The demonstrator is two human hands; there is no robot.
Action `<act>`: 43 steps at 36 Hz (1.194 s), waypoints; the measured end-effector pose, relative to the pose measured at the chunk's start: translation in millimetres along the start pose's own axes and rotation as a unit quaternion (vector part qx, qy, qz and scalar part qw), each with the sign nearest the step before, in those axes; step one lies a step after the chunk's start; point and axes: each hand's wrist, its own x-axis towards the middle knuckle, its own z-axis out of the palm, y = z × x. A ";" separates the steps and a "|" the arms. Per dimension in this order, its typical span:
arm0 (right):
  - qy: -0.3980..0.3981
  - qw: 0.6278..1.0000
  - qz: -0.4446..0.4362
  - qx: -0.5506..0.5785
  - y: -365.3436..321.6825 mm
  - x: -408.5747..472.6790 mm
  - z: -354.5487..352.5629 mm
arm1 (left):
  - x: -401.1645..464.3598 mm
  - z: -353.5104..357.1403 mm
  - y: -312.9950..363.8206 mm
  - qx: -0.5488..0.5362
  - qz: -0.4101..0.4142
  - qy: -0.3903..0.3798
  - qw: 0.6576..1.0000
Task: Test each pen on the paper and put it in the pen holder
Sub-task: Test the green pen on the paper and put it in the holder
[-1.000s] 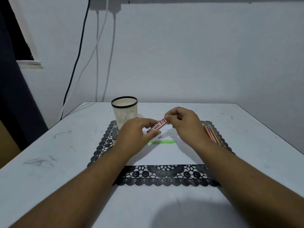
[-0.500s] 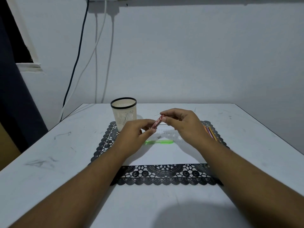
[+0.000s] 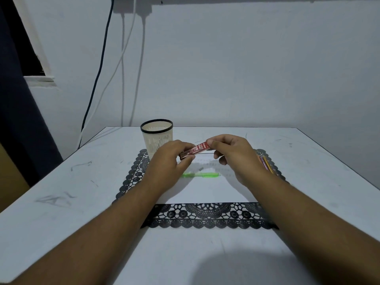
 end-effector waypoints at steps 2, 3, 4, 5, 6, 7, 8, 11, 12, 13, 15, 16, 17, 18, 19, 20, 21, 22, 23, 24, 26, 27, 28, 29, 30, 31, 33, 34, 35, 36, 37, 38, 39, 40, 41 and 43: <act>0.003 0.999 0.030 0.023 0.0 0.0 0.4 | 0.1 -1.0 0.3 0.018 0.013 0.003 1.000; 0.004 0.998 0.049 0.037 0.0 -0.5 0.2 | 0.0 -1.5 0.8 0.024 0.016 0.008 1.000; 0.004 0.996 0.070 0.050 -0.1 -0.7 0.3 | 0.1 -2.2 1.6 0.024 0.017 0.015 0.999; 0.002 0.994 0.089 0.060 0.0 -0.8 0.1 | 0.3 -2.9 2.5 0.020 0.015 0.024 0.999; -0.001 0.992 0.107 0.070 -0.3 -0.7 0.5 | 0.7 -3.7 3.3 0.011 0.012 0.031 0.999; -0.005 0.989 0.124 0.084 -0.7 -0.5 1.2 | 0.9 -4.3 4.1 0.000 0.007 0.038 0.999; -0.010 0.985 0.139 0.101 -0.6 -0.1 2.3 | 1.0 -5.1 5.0 -0.016 0.000 0.044 0.999; -0.022 0.969 0.186 0.164 1.1 1.1 7.1 | -0.5 -6.1 5.3 -0.111 -0.061 0.046 0.991; -0.027 0.961 0.203 0.188 2.5 1.2 8.9 | -1.2 -5.8 5.0 -0.152 -0.090 0.042 0.983; -0.031 0.951 0.221 0.212 4.0 0.7 10.2 | -1.5 -5.7 5.6 -0.199 -0.115 0.036 0.973; -0.041 0.932 0.257 0.251 6.8 -1.3 14.0 | -0.8 -5.7 8.9 -0.293 -0.139 0.031 0.945; -0.047 0.924 0.271 0.266 8.1 -2.5 16.6 | -0.3 -5.8 11.0 -0.326 -0.142 0.035 0.934; -0.053 0.916 0.282 0.280 9.3 -4.0 19.2 | 0.4 -6.0 13.2 -0.346 -0.142 0.041 0.927; -0.059 0.908 0.291 0.294 10.4 -4.9 21.5 | 1.4 -6.2 15.4 -0.356 -0.139 0.046 0.923; -0.064 0.902 0.298 0.306 11.4 -5.5 23.6 | 1.9 -6.3 17.0 -0.361 -0.137 0.048 0.921; -0.068 0.897 0.302 0.315 11.7 -6.0 25.3 | 2.2 -6.4 18.3 -0.364 -0.136 0.047 0.920; -0.071 0.895 0.303 0.321 11.9 -6.0 26.3 | 2.4 -6.4 18.8 -0.364 -0.135 0.044 0.921; -0.073 0.894 0.303 0.323 11.7 -6.1 26.9 | 2.6 -6.4 19.3 -0.363 -0.135 0.041 0.921; -0.074 0.893 0.302 0.325 11.7 -5.8 26.8 | 2.9 -6.7 19.9 -0.360 -0.135 0.038 0.922; -0.074 0.893 0.301 0.326 11.7 -5.6 26.8 | 3.2 -7.0 20.4 -0.357 -0.136 0.036 0.923; -0.072 0.893 0.298 0.329 11.4 -5.5 26.5 | 3.2 -7.4 20.7 -0.355 -0.136 0.035 0.924; -0.071 0.893 0.297 0.331 11.1 -5.8 26.4 | 2.9 -7.5 20.5 -0.355 -0.136 0.037 0.924; -0.071 0.892 0.296 0.333 10.6 -6.0 26.7 | 2.6 -7.5 20.2 -0.353 -0.136 0.039 0.925; -0.070 0.891 0.297 0.336 10.4 -6.0 26.7 | 2.3 -7.6 19.8 -0.352 -0.135 0.043 0.925; -0.070 0.890 0.297 0.338 10.0 -6.0 26.7 | 2.3 -7.8 19.7 -0.352 -0.134 0.045 0.925; -0.070 0.890 0.298 0.339 9.8 -6.1 26.6 | 2.0 -8.2 19.8 -0.352 -0.131 0.048 0.926; -0.072 0.889 0.296 0.341 9.4 -6.5 25.9 | 1.6 -9.1 19.9 -0.347 -0.122 0.057 0.928; -0.074 0.890 0.294 0.342 8.9 -6.8 25.6 | 1.4 -9.3 19.5 -0.338 -0.115 0.063 0.932; -0.076 0.890 0.291 0.343 8.3 -7.0 25.0 | 1.1 -9.4 18.9 -0.325 -0.108 0.069 0.937; -0.079 0.890 0.288 0.346 7.3 -7.3 24.8 | 1.1 -9.4 18.7 -0.311 -0.100 0.076 0.942; -0.081 0.890 0.285 0.347 6.3 -7.5 24.6 | 1.2 -9.5 18.7 -0.301 -0.096 0.083 0.945; -0.083 0.890 0.282 0.348 5.6 -7.7 24.5 | 1.5 -9.8 19.2 -0.300 -0.095 0.089 0.945; -0.085 0.890 0.280 0.349 5.6 -7.7 24.0 | 1.8 -10.0 20.1 -0.304 -0.097 0.093 0.943; -0.089 0.890 0.278 0.349 5.8 -8.2 23.8 | 1.9 -10.4 20.8 -0.307 -0.100 0.095 0.942; -0.093 0.891 0.275 0.349 6.6 -8.3 23.1 | 2.2 -10.7 21.7 -0.307 -0.099 0.094 0.942; -0.098 0.894 0.264 0.348 9.1 -8.5 20.7 | 2.9 -10.1 22.8 -0.307 -0.097 0.082 0.943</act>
